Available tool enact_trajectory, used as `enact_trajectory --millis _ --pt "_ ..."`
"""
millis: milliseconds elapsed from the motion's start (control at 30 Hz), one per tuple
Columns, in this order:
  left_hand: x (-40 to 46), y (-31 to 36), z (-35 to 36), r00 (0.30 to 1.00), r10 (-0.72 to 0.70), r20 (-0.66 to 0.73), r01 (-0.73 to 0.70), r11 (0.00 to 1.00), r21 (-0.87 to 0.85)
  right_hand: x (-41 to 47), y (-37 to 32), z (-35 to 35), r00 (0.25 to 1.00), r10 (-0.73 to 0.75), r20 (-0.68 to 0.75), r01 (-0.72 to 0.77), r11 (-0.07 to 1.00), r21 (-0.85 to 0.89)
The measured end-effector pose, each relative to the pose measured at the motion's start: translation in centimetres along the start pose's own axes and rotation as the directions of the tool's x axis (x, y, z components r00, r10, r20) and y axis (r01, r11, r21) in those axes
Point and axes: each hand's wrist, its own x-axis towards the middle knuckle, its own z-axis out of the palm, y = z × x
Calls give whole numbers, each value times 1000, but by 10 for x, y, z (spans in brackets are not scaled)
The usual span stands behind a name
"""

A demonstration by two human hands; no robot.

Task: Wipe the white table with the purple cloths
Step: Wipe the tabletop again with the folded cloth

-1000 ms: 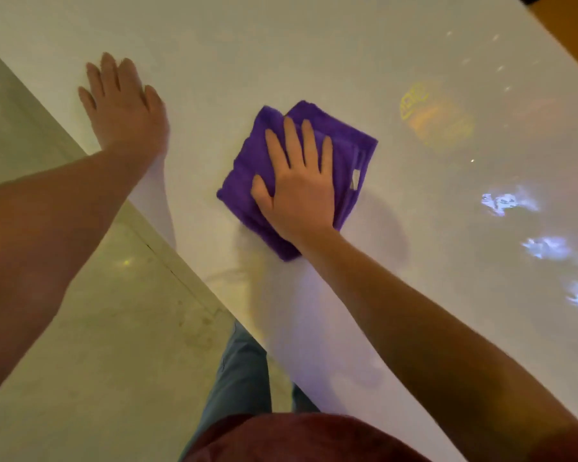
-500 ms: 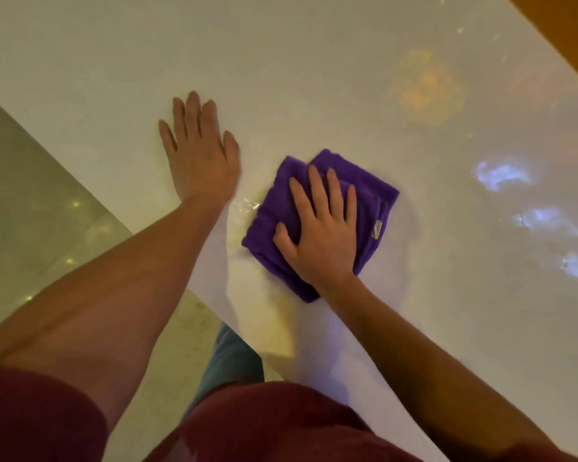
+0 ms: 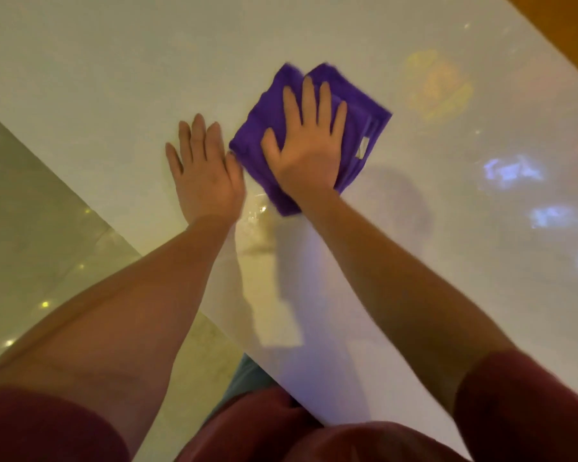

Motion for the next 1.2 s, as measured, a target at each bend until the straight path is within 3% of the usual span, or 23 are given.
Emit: enact_trajectory --millis 200,333,433,567,700,833,967,1100,1200 --pt "1 2 -2 999 -25 33 24 1000 10 -124 3 7 999 48 -1 -48 994 95" --pt "1 1 0 999 -4 34 4 1000 13 -159 10 8 999 41 17 -43 994 102" --pt "-1 0 1 1000 -2 15 2 1000 4 -135 29 2 998 59 -11 -57 994 94" --pt "0 0 1 1000 9 -9 -9 1000 2 -39 65 -13 972 216 -89 -210 975 71" --pt "0 0 2 1000 16 -5 -16 1000 12 52 98 -27 951 305 -48 -304 952 28" --pt "-1 -1 5 1000 28 -12 -28 999 19 67 101 -27 947 318 -44 -318 948 -4" --pt "-1 0 4 1000 28 -8 -28 999 16 -17 74 -20 958 265 -108 -267 964 -6" --pt "-3 1 2 1000 4 3 -4 1000 -5 -184 52 -5 975 204 -92 -196 976 91" --pt "-4 3 0 1000 10 5 -10 1000 2 -278 67 -3 986 152 -65 -148 987 58"
